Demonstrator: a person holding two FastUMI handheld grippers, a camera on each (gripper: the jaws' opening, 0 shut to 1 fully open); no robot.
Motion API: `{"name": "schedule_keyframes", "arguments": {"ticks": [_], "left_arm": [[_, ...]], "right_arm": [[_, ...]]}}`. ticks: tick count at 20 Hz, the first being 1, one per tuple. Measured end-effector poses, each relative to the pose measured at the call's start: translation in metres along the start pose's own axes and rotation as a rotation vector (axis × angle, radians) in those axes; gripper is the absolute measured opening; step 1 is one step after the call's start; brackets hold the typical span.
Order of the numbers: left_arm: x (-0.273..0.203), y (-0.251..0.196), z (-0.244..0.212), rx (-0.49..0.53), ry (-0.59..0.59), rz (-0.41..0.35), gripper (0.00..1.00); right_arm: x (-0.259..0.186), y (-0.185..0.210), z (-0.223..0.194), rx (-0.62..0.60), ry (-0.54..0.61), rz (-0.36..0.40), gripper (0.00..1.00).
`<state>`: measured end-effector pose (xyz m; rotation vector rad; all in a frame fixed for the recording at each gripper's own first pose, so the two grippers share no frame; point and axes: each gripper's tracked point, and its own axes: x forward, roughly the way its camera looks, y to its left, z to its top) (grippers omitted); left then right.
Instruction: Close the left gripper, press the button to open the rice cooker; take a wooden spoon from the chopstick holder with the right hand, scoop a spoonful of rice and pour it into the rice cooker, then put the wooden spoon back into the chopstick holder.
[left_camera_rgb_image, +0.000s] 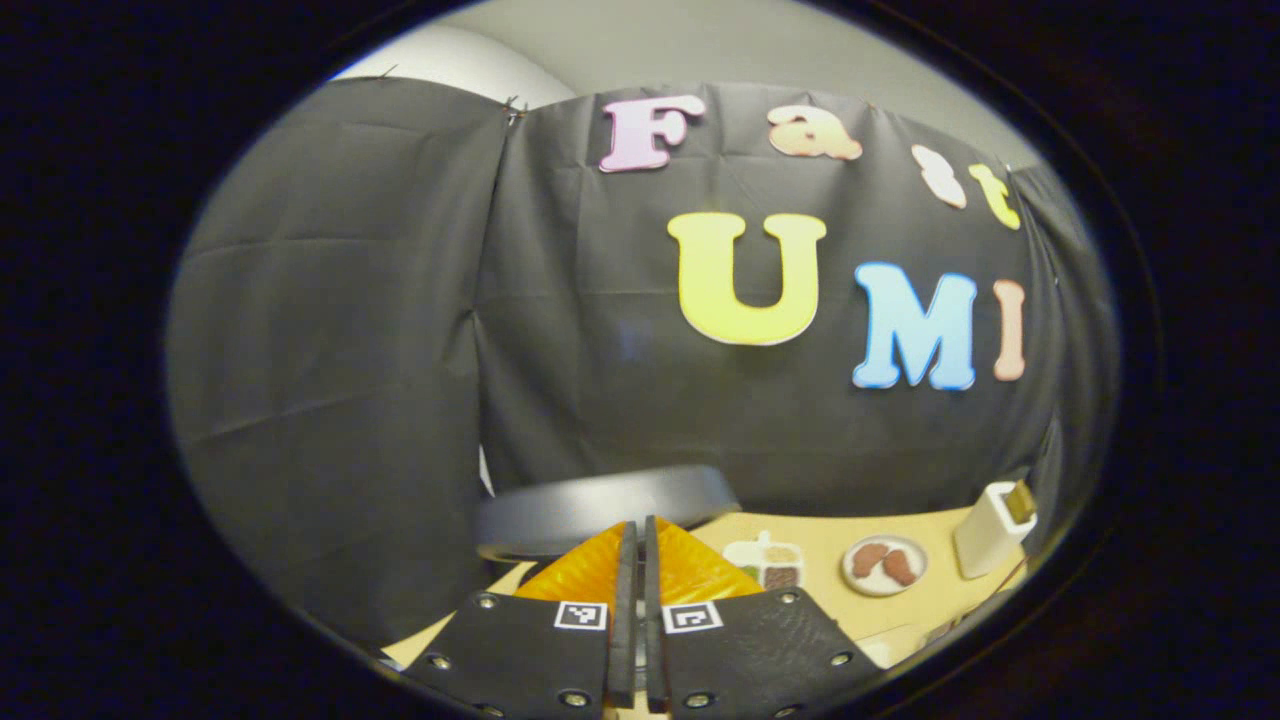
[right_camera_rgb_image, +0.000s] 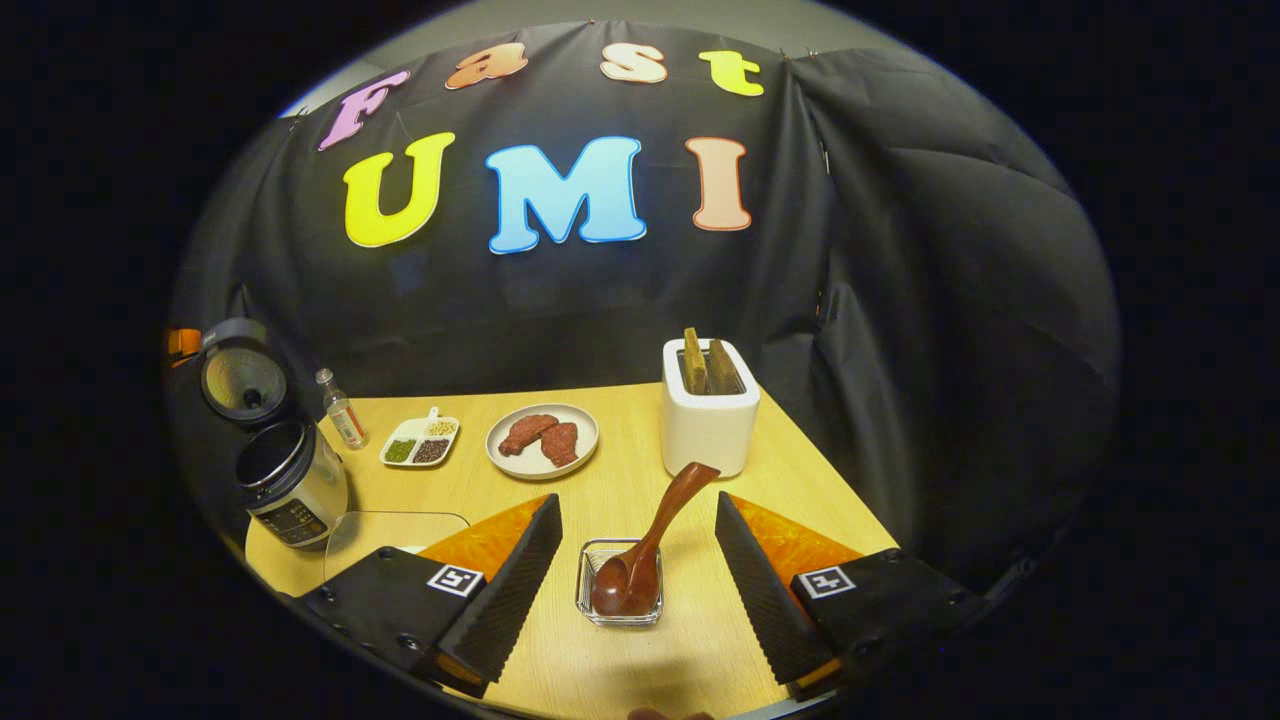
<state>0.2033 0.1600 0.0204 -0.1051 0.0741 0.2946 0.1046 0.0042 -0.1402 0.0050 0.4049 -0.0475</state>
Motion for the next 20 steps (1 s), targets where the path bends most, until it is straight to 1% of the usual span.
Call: {"name": "schedule_keyframes", "arguments": {"ticks": [2, 3, 5, 6, 8, 9, 11, 12, 13, 14, 15, 16, 17, 18, 20], "left_arm": [[-0.022, -0.011, -0.004, -0.066, -0.032, -0.037, 0.19], [-0.031, -0.018, -0.007, -0.084, -0.045, -0.054, 0.38], [-0.049, -0.028, -0.013, -0.074, -0.069, -0.063, 0.77], [-0.057, -0.031, -0.012, -0.054, -0.089, -0.056, 0.82], [-0.073, -0.04, -0.016, 0.001, -0.099, -0.036, 0.85], [-0.079, -0.043, -0.022, 0.031, -0.088, -0.015, 0.83], [-0.093, -0.053, -0.033, 0.068, -0.071, 0.005, 0.84], [-0.1, -0.057, -0.038, 0.071, -0.065, 0.018, 0.83], [-0.108, -0.06, -0.042, 0.066, -0.059, 0.042, 0.83], [-0.116, -0.058, -0.049, 0.059, -0.045, 0.079, 0.83], [-0.124, -0.059, -0.057, 0.052, -0.028, 0.103, 0.83], [-0.133, -0.063, -0.064, 0.045, -0.015, 0.111, 0.83], [-0.14, -0.065, -0.07, 0.04, -0.007, 0.123, 0.83], [-0.148, -0.063, -0.076, 0.038, 0.004, 0.142, 0.84], [-0.162, -0.055, -0.09, 0.03, 0.027, 0.181, 0.83]], "right_arm": [[0.009, -0.004, -0.003, 0.0, 0.012, 0.01, 0.98], [0.013, -0.006, -0.005, 0.002, 0.022, 0.017, 0.98], [0.022, -0.012, -0.009, 0.007, 0.039, 0.024, 0.98], [0.026, -0.015, -0.013, 0.013, 0.046, 0.031, 0.98], [0.036, -0.017, -0.021, 0.012, 0.07, 0.054, 0.98], [0.041, -0.016, -0.026, 0.002, 0.086, 0.068, 0.96], [0.051, -0.015, -0.034, -0.008, 0.118, 0.099, 0.96], [0.056, -0.016, -0.038, -0.003, 0.134, 0.117, 0.96], [0.062, -0.016, -0.04, 0.004, 0.148, 0.131, 0.94], [0.067, -0.017, -0.044, 0.011, 0.162, 0.144, 0.94], [0.071, -0.017, -0.046, 0.019, 0.177, 0.158, 0.96], [0.08, -0.018, -0.05, 0.024, 0.193, 0.169, 0.96], [0.088, -0.02, -0.054, 0.028, 0.208, 0.172, 0.93], [0.094, -0.022, -0.057, 0.036, 0.221, 0.175, 0.96], [0.107, -0.022, -0.063, 0.061, 0.246, 0.189, 0.98]]}}
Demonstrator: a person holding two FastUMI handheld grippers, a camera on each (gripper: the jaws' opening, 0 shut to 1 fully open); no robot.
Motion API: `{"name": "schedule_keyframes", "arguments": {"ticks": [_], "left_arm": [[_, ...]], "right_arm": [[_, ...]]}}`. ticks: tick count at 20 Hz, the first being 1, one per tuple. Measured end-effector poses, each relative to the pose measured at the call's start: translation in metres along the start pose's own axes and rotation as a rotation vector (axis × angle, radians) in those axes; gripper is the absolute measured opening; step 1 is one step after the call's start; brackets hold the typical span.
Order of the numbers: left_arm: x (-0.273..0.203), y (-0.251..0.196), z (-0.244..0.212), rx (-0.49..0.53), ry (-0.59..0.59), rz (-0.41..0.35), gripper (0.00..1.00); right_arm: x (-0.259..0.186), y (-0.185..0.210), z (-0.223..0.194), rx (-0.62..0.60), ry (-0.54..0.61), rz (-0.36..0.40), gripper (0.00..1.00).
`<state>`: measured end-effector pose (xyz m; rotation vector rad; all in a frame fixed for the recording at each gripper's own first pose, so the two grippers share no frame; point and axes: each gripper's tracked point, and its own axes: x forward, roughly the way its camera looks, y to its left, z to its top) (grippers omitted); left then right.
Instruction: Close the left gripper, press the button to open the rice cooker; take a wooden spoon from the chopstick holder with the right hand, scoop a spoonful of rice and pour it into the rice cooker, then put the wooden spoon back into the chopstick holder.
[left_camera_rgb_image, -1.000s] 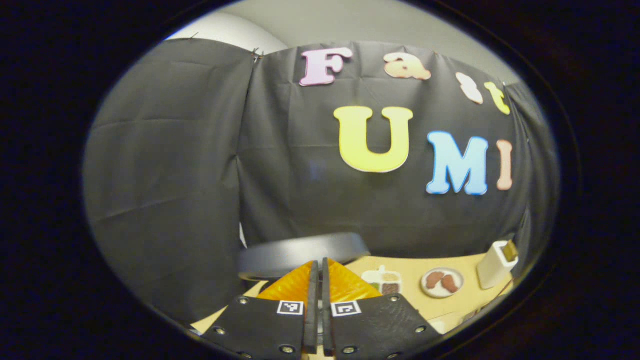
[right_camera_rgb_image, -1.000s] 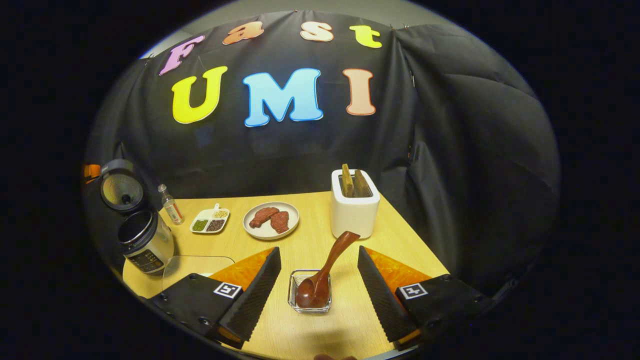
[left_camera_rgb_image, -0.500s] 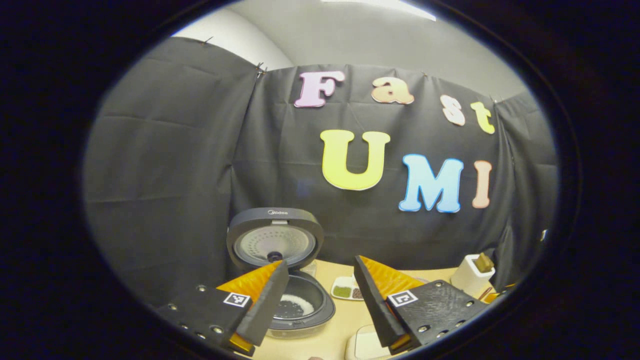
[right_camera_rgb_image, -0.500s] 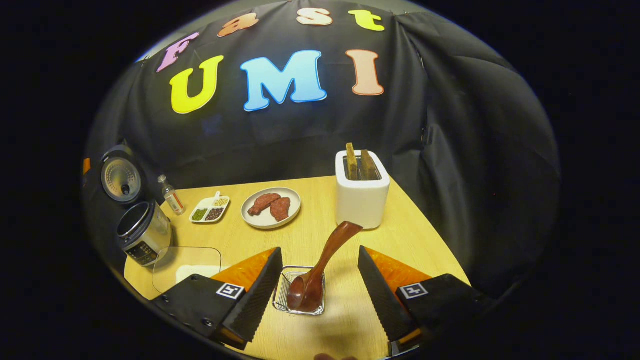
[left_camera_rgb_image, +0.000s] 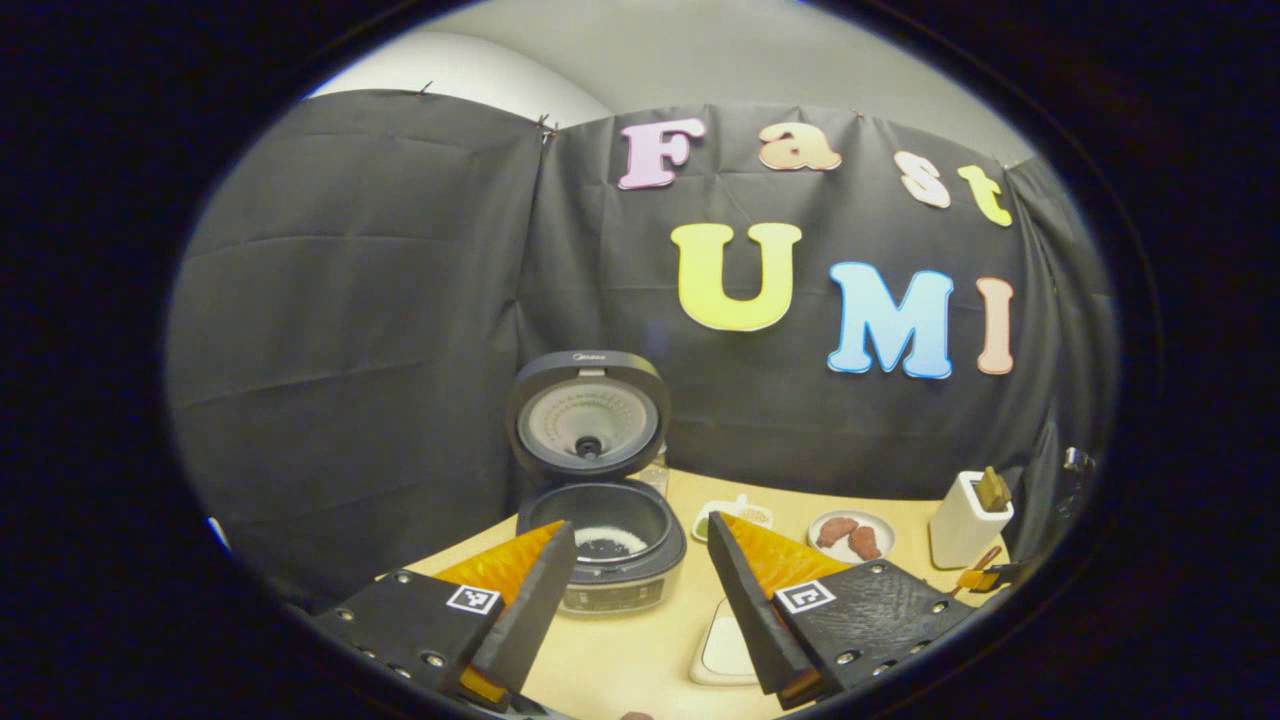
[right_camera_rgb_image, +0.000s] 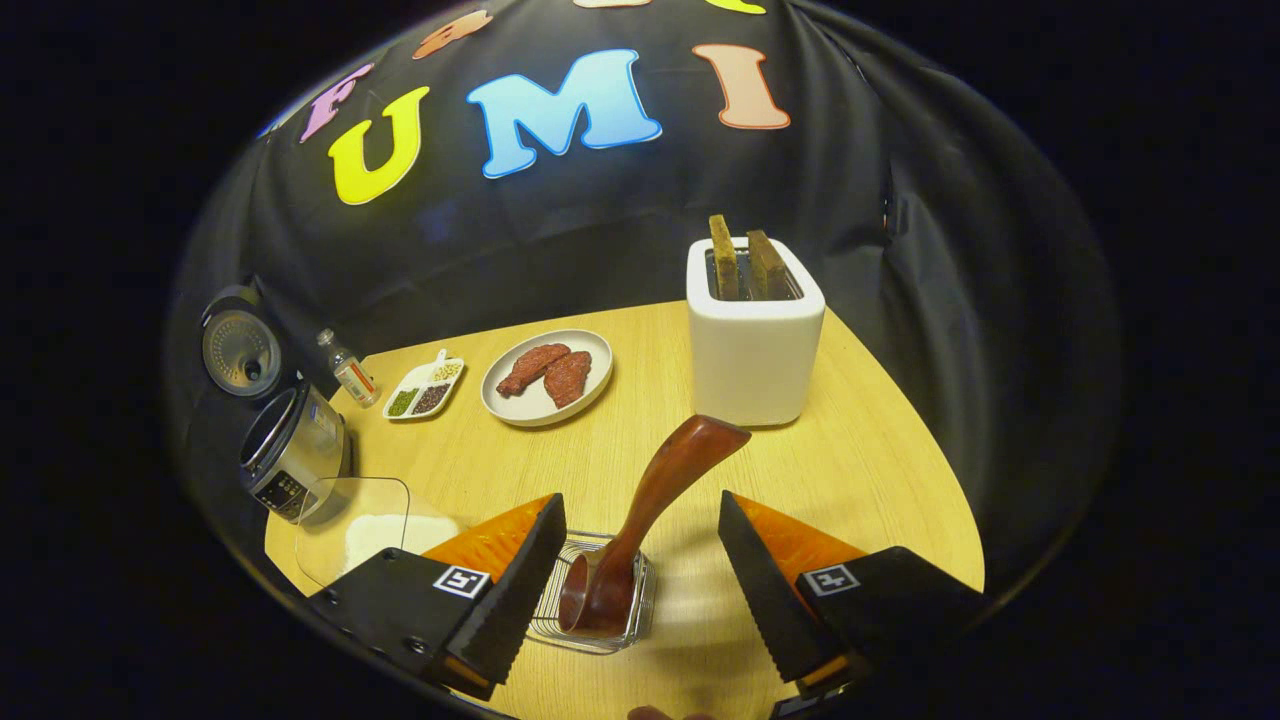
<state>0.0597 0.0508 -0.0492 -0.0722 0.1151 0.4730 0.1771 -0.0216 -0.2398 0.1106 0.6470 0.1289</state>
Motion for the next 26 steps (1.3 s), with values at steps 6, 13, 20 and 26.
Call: {"name": "schedule_keyframes", "arguments": {"ticks": [6, 13, 20, 26], "left_arm": [[-0.039, 0.029, -0.031, -0.01, 0.054, 0.098, 0.84], [-0.053, 0.031, -0.038, -0.005, 0.064, 0.107, 0.84], [-0.053, 0.006, -0.043, 0.039, 0.085, 0.038, 0.84], [-0.042, -0.014, -0.037, 0.062, 0.079, -0.029, 0.84]], "right_arm": [[0.033, 0.008, -0.002, 0.127, 0.079, 0.085, 0.93], [0.042, 0.01, 0.001, 0.27, 0.131, 0.089, 0.2], [0.005, 0.023, 0.03, 0.272, -0.004, 0.17, 0.12], [-0.035, 0.029, 0.057, 0.253, -0.099, 0.209, 0.12]]}}
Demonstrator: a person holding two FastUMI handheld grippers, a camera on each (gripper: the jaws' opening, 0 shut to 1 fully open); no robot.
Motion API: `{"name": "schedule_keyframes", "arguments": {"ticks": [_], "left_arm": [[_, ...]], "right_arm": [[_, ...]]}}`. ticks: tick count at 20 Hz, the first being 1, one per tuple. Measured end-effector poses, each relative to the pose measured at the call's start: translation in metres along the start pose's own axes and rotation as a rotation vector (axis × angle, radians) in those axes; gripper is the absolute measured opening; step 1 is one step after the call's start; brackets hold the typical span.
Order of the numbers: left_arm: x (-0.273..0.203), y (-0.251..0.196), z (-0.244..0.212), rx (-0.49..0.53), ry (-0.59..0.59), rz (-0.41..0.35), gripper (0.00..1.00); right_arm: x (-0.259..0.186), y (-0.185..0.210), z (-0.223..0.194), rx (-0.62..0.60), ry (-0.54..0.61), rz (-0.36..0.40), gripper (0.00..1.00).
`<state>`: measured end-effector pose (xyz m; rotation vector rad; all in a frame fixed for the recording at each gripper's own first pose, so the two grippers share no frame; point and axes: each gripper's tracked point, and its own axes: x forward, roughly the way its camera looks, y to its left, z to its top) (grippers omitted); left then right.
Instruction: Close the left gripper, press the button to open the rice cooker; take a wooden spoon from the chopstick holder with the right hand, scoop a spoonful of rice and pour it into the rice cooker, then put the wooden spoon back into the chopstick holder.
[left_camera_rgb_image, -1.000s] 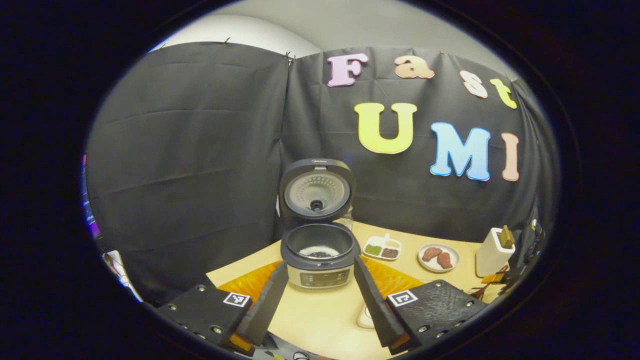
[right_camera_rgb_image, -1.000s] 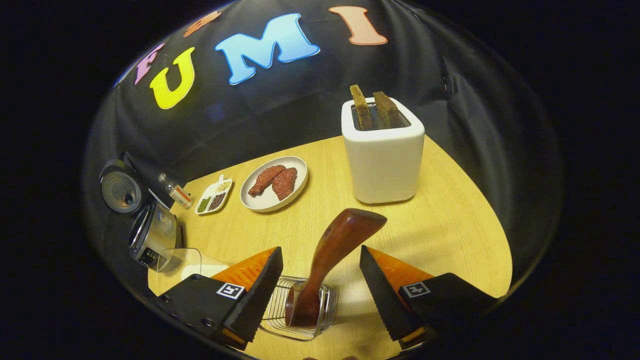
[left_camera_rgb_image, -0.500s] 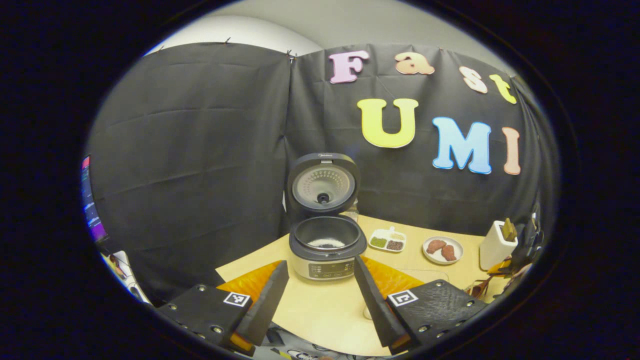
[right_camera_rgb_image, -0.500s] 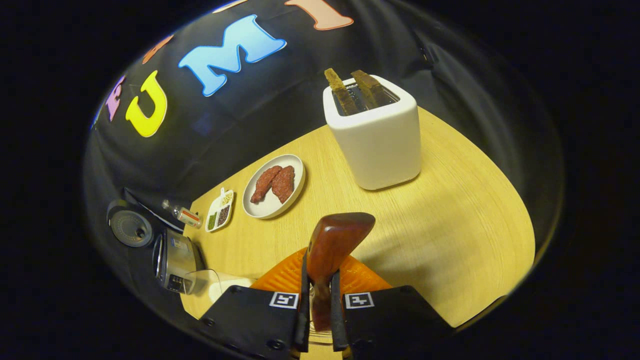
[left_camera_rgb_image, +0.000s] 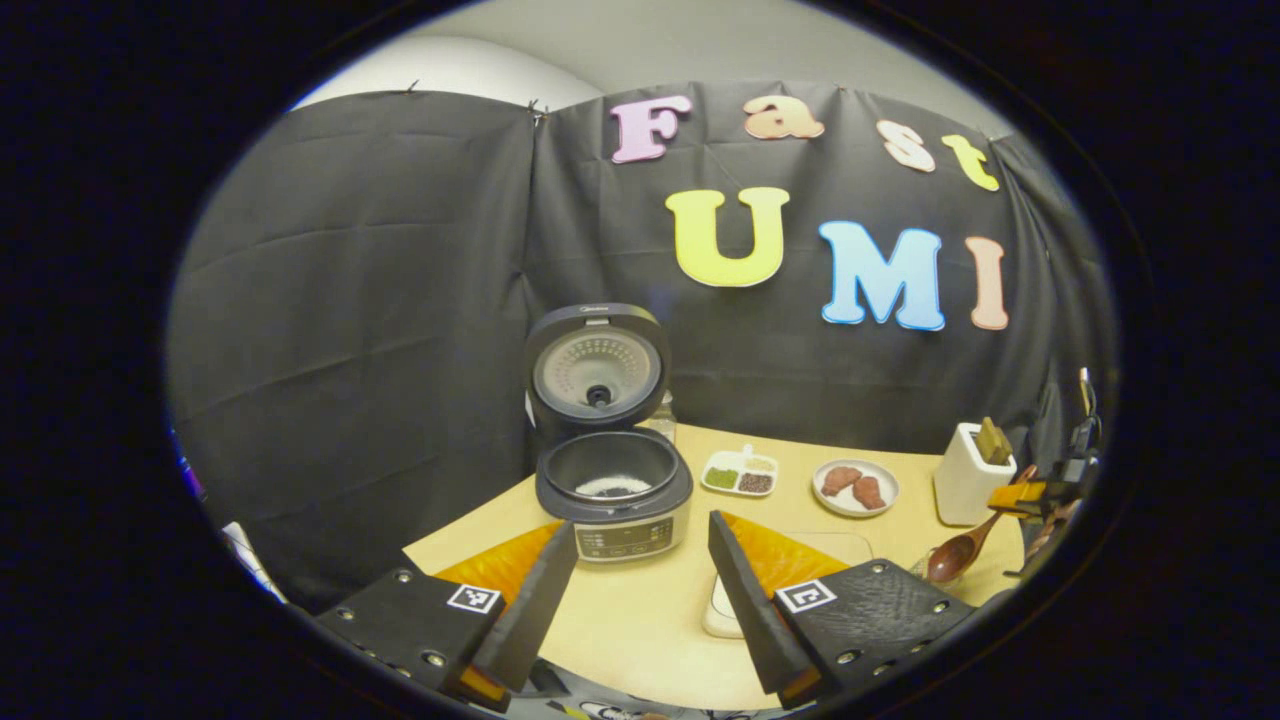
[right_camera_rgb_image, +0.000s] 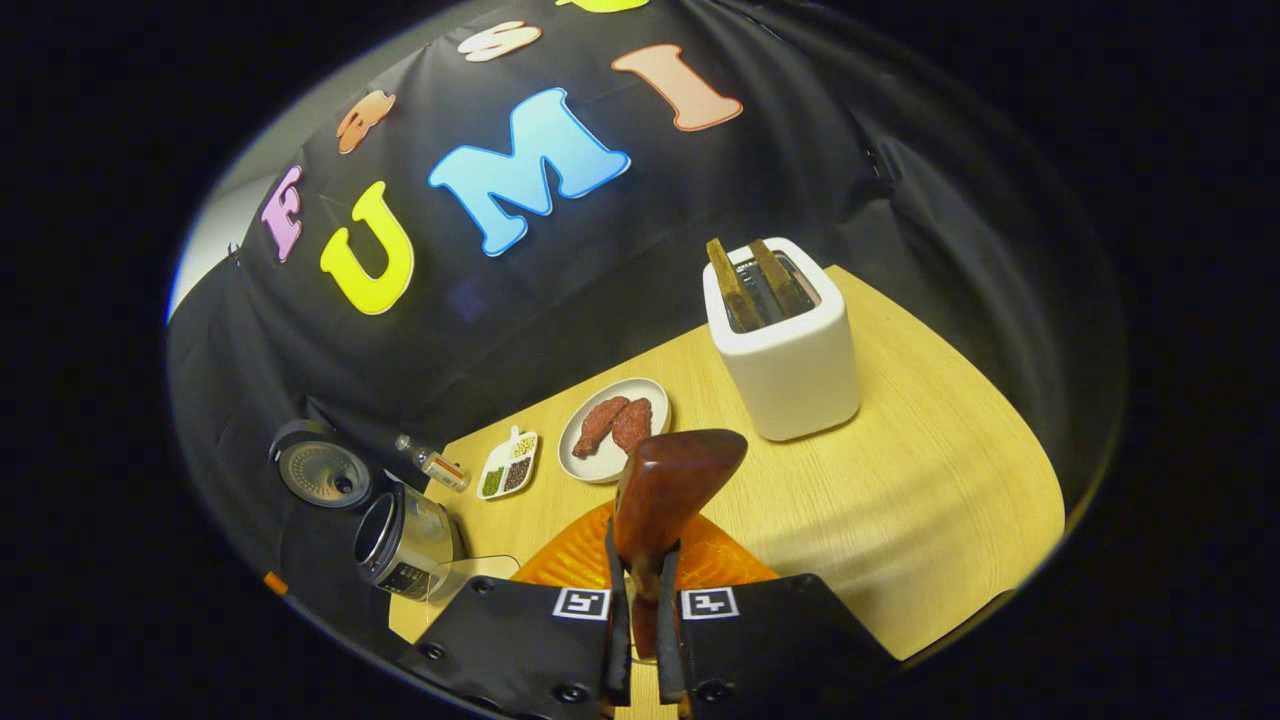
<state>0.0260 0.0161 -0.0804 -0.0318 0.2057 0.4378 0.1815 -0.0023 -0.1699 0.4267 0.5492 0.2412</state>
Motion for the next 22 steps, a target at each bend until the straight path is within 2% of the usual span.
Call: {"name": "schedule_keyframes", "arguments": {"ticks": [4, 10, 13, 15, 19, 22], "left_arm": [[0.007, -0.007, 0.004, 0.02, -0.007, -0.041, 0.84], [0.014, 0.005, 0.014, 0.029, -0.051, -0.072, 0.84], [0.022, 0.019, 0.016, 0.066, -0.059, -0.094, 0.84], [0.032, 0.032, 0.015, 0.05, -0.053, -0.099, 0.84], [0.05, 0.065, 0.022, -0.012, -0.06, -0.099, 0.84], [0.063, 0.099, 0.019, -0.017, -0.053, -0.094, 0.84]], "right_arm": [[-0.018, 0.013, 0.01, -0.067, -0.04, 0.004, 0.12], [-0.033, 0.036, 0.032, -0.072, -0.096, -0.01, 0.12], [-0.039, 0.059, 0.048, -0.064, -0.134, -0.011, 0.12], [-0.04, 0.079, 0.053, -0.064, -0.154, -0.005, 0.12], [-0.035, 0.119, 0.045, -0.086, -0.157, 0.004, 0.12], [-0.025, 0.151, 0.031, -0.08, -0.146, 0.019, 0.12]]}}
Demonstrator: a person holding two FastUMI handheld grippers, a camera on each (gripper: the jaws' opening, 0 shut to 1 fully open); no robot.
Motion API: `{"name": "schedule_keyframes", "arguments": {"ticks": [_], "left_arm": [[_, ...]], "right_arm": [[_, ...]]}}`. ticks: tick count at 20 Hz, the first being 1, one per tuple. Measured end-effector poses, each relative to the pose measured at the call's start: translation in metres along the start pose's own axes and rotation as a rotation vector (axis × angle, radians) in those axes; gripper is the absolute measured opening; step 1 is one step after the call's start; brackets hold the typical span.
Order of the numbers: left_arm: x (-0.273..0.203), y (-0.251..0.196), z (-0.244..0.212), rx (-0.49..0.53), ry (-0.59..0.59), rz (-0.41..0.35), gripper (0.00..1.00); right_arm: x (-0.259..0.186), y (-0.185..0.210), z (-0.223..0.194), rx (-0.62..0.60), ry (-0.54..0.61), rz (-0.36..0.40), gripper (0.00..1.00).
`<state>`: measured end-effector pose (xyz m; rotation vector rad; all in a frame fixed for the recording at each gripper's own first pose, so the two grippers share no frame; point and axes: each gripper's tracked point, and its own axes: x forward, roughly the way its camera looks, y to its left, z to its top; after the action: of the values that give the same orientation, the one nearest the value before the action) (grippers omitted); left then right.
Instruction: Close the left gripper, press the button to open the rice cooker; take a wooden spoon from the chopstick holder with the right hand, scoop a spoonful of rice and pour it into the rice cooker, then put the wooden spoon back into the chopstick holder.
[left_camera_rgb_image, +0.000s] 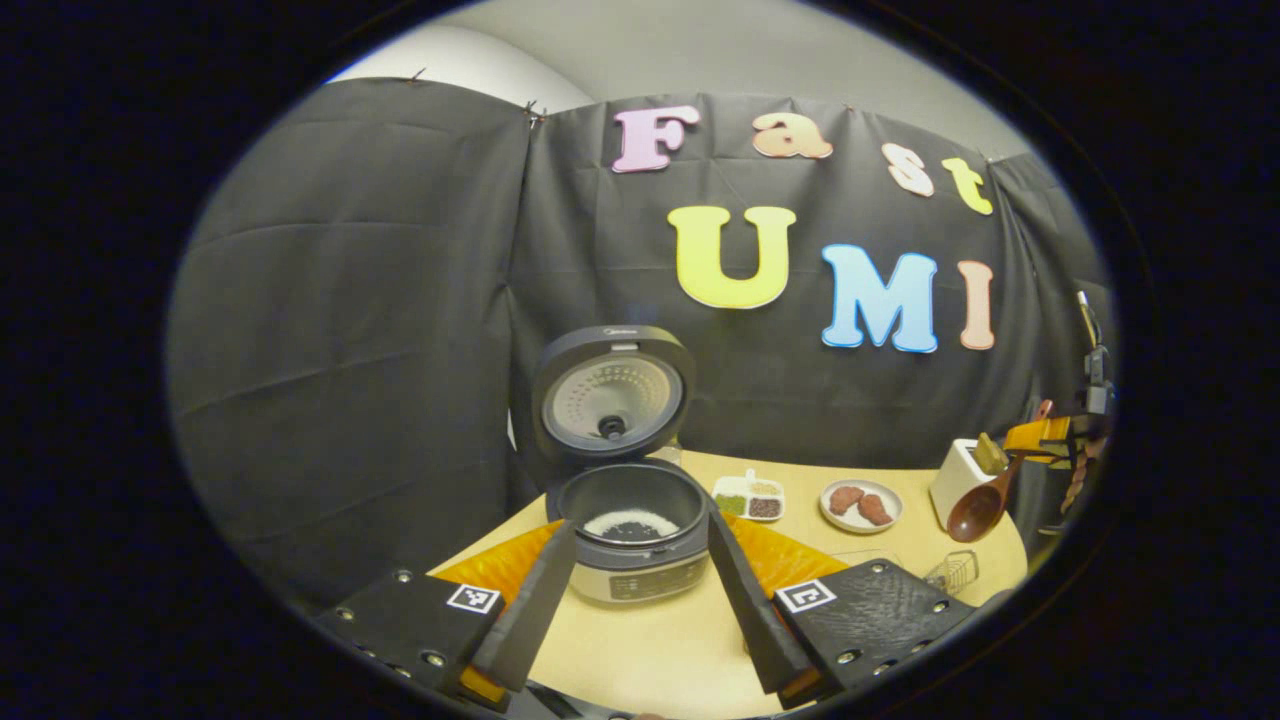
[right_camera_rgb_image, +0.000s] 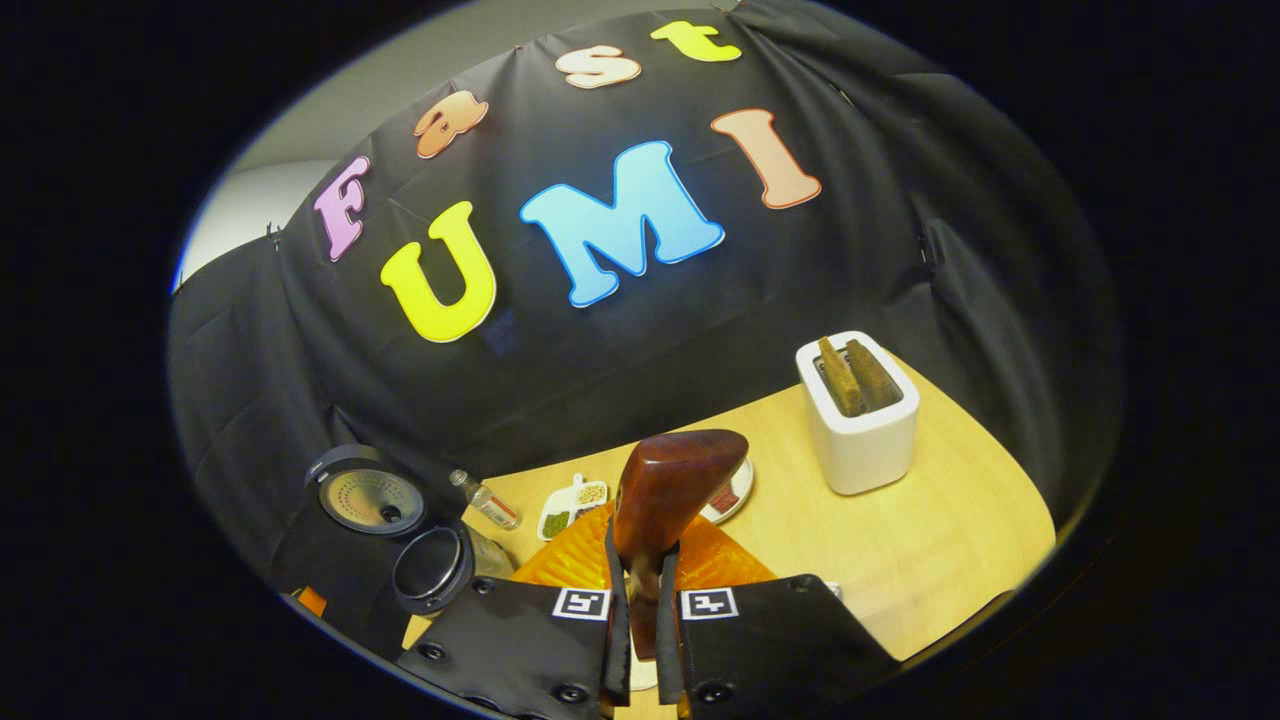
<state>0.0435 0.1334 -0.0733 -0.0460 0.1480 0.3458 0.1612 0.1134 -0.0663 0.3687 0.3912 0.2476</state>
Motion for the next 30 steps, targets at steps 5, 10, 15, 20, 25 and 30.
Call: {"name": "schedule_keyframes", "arguments": {"ticks": [5, 10, 15, 20, 25, 30], "left_arm": [[0.018, 0.058, -0.025, -0.012, 0.06, 0.012, 0.84], [0.031, 0.093, -0.046, -0.06, 0.093, -0.001, 0.84], [0.047, 0.108, -0.058, -0.079, 0.108, -0.035, 0.84], [0.054, 0.125, -0.063, -0.094, 0.124, -0.038, 0.84], [0.058, 0.143, -0.074, -0.1, 0.147, -0.029, 0.85], [0.06, 0.159, -0.076, -0.097, 0.148, -0.022, 0.85]], "right_arm": [[0.018, 0.039, -0.04, -0.043, 0.053, -0.001, 0.12], [0.038, 0.061, -0.092, -0.096, 0.131, 0.009, 0.12], [0.063, 0.051, -0.14, -0.194, 0.219, -0.083, 0.12], [0.08, 0.041, -0.169, -0.271, 0.271, -0.137, 0.12], [0.088, 0.043, -0.198, -0.34, 0.312, -0.149, 0.12], [0.098, 0.062, -0.217, -0.245, 0.383, -0.134, 0.09]]}}
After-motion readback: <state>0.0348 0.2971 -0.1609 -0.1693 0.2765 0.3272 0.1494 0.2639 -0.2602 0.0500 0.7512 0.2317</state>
